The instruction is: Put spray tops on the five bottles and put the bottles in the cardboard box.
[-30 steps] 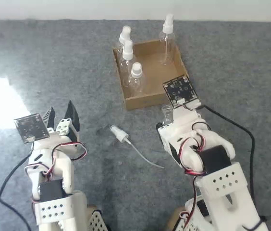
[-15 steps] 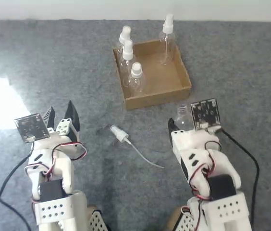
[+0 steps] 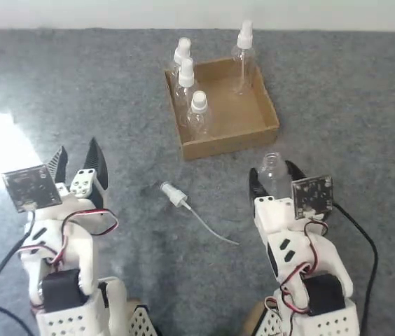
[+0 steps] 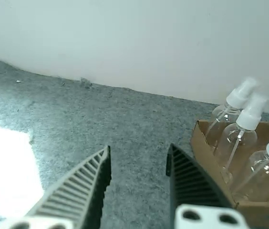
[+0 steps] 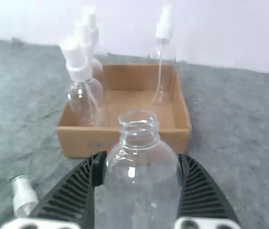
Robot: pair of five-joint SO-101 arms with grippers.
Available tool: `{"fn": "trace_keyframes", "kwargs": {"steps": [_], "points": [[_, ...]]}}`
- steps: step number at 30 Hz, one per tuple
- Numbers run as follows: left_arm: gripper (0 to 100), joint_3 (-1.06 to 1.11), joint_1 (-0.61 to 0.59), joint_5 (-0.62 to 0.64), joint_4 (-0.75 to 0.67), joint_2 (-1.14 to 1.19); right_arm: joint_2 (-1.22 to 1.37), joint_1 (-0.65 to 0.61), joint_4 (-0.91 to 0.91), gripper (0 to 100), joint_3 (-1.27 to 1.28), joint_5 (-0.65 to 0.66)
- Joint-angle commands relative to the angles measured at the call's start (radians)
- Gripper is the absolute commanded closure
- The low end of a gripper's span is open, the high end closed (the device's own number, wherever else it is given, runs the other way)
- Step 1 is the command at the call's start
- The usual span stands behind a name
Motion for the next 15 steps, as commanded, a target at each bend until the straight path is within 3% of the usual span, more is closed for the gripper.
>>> {"fn": "trace_keyframes", "kwargs": {"steps": [1, 9, 15], "points": [[82, -0.139, 0.003, -0.015, 0.098, -0.006, -0.024, 0.054, -0.027, 89.8, -0.008, -0.012], [82, -0.286, 0.008, -0.025, 0.276, 0.002, -0.024, 0.048, -0.038, 89.8, 0.009, -0.012], [82, -0.354, 0.163, -0.092, 0.419, 0.002, -0.022, 0.05, -0.07, 89.8, 0.034, -0.012]]}}
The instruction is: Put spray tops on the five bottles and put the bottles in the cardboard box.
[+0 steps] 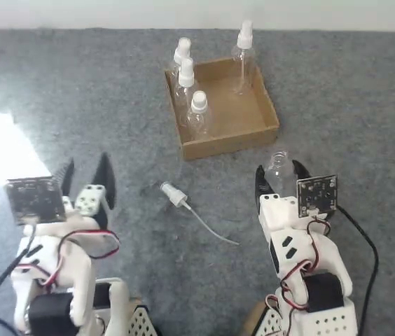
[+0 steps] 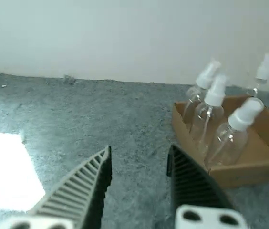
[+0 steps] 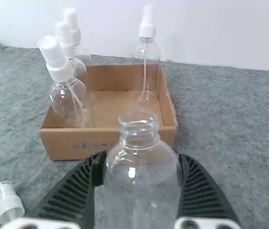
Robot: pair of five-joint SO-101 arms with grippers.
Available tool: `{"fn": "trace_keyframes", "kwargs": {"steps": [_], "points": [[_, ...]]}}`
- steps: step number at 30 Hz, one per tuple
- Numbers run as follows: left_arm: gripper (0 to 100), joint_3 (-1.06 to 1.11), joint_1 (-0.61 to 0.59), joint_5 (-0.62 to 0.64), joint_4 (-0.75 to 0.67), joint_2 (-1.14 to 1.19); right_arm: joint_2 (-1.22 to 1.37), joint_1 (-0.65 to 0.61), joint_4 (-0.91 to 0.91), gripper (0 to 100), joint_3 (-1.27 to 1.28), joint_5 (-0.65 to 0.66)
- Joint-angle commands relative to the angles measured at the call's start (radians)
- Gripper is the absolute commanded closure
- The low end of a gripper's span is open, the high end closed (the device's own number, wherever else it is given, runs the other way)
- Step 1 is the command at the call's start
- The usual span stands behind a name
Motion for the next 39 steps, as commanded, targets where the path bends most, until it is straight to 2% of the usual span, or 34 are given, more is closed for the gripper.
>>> {"fn": "trace_keyframes", "kwargs": {"steps": [1, 7, 15, 23, 28, 39], "points": [[82, -0.091, 0.083, -0.017, 0.083, 0.011, -0.013, 0.015, -0.033, 89.8, -0.011, -0.012], [84, -0.094, 0.106, -0.021, 0.081, 0.049, -0.013, 0.015, -0.033, 89.8, -0.011, -0.011], [84, -0.173, 0.206, -0.011, 0.098, 0.365, -0.013, 0.018, -0.033, 89.8, -0.009, -0.011], [77, -0.202, 0.216, 0.147, 0.107, 0.551, -0.013, 0.018, -0.033, 89.8, -0.009, -0.005], [76, -0.202, 0.218, 0.178, 0.104, 0.637, -0.013, 0.018, -0.033, 89.8, -0.009, -0.005], [77, -0.286, 0.336, 0.265, 0.109, 0.962, -0.013, 0.019, -0.033, 89.8, -0.009, -0.003]]}}
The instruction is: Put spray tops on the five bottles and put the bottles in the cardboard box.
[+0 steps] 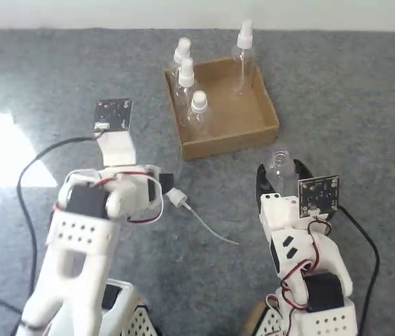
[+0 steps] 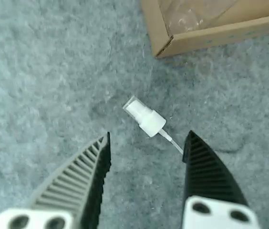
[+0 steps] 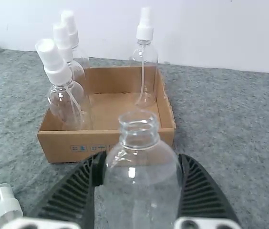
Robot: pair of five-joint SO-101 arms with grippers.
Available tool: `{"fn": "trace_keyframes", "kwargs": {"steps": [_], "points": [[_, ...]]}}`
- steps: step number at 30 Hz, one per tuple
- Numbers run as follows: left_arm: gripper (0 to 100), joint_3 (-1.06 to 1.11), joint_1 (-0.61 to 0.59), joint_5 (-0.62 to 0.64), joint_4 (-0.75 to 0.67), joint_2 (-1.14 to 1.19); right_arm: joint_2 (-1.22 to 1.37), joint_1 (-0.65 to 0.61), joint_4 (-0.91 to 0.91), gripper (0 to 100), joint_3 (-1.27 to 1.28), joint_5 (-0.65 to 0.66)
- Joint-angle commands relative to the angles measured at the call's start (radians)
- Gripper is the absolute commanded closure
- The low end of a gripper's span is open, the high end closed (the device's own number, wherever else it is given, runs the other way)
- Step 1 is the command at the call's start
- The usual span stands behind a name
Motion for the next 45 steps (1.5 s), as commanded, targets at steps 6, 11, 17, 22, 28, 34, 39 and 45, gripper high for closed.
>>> {"fn": "trace_keyframes", "kwargs": {"steps": [6, 11, 17, 22, 28, 34, 39, 45], "points": [[77, -0.156, 0.064, 0.087, -0.002, 0.353, -0.012, 0.01, -0.027, 89.8, -0.009, -0.003], [77, -0.231, 0.064, 0.092, 0.0, 0.529, -0.008, 0.007, -0.027, 89.8, -0.008, -0.003], [77, -0.332, 0.061, 0.147, 0.0, 0.726, -0.008, 0.007, -0.027, 89.8, -0.008, -0.003], [77, -0.415, 0.061, 0.216, -0.002, 0.856, -0.008, 0.007, -0.025, 89.8, -0.008, -0.003], [77, -0.469, 0.063, 0.226, -0.026, 0.959, -0.008, 0.007, -0.025, 89.8, -0.008, -0.003], [77, -0.472, 0.063, 0.226, -0.074, 1.03, -0.008, 0.007, -0.025, 89.8, -0.008, -0.003], [84, -0.472, 0.061, 0.219, -0.097, 1.056, -0.008, 0.007, -0.025, 89.8, -0.008, -0.003], [98, -0.473, 0.064, 0.132, -0.1, 1.048, -0.008, 0.007, -0.025, 89.8, -0.008, -0.003]]}}
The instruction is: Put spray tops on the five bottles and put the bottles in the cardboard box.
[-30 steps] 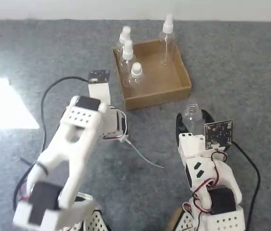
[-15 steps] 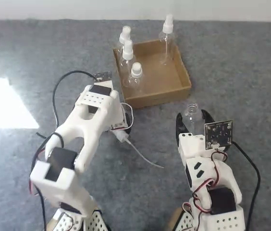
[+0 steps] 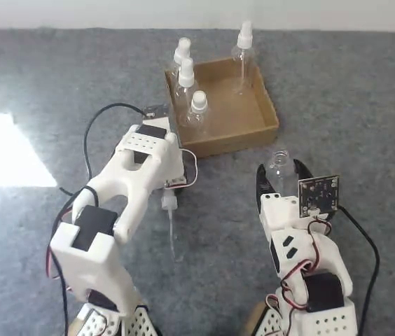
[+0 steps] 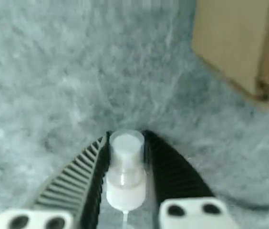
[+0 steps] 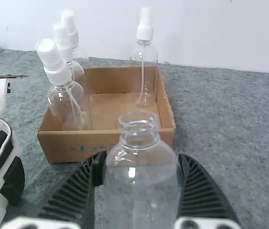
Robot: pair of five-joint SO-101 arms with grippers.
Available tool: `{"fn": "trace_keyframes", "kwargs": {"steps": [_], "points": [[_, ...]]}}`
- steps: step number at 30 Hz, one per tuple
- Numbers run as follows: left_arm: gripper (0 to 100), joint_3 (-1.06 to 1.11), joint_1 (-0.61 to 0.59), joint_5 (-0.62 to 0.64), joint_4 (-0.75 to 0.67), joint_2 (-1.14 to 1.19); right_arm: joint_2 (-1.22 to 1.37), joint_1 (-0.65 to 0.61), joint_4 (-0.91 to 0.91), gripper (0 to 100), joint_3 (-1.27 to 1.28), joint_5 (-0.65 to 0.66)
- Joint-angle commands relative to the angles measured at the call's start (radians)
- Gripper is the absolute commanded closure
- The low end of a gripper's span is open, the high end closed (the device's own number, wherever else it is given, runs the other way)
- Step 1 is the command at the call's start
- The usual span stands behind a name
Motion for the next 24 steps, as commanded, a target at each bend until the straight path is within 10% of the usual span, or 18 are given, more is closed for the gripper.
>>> {"fn": "trace_keyframes", "kwargs": {"steps": [1, 24], "points": [[98, -0.025, -0.005, -0.052, -0.009, -0.012, -0.008, 0.007, -0.025, 89.8, -0.008, -0.003], [99, 0.147, -0.057, -0.06, -0.091, -0.316, -0.013, -0.101, -0.051, 89.8, 0.044, 0.038]]}}
